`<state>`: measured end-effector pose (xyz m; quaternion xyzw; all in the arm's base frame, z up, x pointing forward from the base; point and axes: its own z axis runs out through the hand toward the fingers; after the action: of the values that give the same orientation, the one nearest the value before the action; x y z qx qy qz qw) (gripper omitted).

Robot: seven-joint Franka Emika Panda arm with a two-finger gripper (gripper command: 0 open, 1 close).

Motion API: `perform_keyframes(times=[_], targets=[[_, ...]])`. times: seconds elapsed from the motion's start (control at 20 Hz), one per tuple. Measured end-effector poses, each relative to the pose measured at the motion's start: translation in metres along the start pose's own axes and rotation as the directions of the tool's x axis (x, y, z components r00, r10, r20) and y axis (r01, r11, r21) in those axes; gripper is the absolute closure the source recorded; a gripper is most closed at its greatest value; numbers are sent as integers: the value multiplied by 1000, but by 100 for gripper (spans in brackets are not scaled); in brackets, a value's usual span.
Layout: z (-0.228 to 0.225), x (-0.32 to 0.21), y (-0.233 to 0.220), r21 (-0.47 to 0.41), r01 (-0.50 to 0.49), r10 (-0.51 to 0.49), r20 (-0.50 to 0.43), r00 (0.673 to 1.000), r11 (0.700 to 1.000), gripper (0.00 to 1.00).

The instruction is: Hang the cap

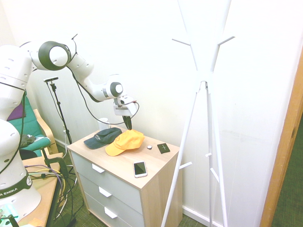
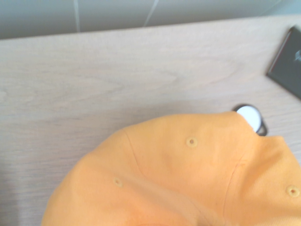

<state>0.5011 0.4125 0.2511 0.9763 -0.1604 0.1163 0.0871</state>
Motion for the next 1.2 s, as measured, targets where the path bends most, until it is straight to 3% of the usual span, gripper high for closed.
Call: perform_keyframes(times=[0.3, 0.55, 0.85, 1.2], targets=[[-67, 30, 29, -74, -32, 20, -166, 986, 997, 100], [-143, 69, 78, -152, -126, 69, -334, 940, 980, 100], [-231, 118, 159, -214, -269, 130, -505, 853, 939, 100], [-341, 159, 236, -197, -398, 188, -644, 742, 896, 100]])
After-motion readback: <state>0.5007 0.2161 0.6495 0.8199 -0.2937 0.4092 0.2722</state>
